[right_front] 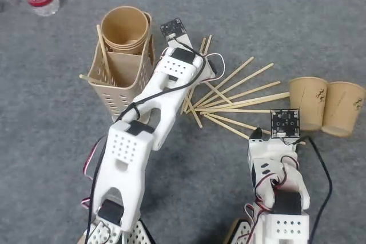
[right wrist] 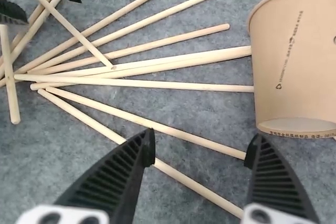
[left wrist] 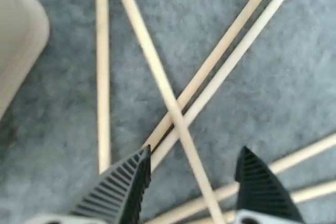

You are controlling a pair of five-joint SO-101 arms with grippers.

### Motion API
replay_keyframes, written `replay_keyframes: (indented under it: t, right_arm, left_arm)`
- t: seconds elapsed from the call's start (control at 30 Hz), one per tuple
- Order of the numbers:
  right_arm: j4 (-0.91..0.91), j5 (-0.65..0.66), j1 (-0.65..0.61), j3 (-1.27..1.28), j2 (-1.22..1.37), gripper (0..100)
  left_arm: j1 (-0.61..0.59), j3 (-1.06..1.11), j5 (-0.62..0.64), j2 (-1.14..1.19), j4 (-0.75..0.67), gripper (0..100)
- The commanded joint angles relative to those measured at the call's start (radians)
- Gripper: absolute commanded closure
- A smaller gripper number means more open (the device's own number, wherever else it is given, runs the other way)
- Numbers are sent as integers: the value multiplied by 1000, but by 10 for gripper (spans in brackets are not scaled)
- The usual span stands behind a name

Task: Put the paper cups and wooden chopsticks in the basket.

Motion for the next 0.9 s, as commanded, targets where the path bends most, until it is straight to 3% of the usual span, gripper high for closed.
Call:
replay_keyframes:
  t: [0.0, 0.13, 0.87]
  right_arm:
    - [-5, 14, 8, -6, -10, 714]
    - [-5, 14, 8, -6, -10, 714]
    - [-1, 14, 8, -6, -10, 714]
  left_arm:
    - [-29, -116, 28, 32, 9, 829]
    - [-52, -179, 28, 94, 37, 877]
    - [-48, -693, 23, 379, 497, 883]
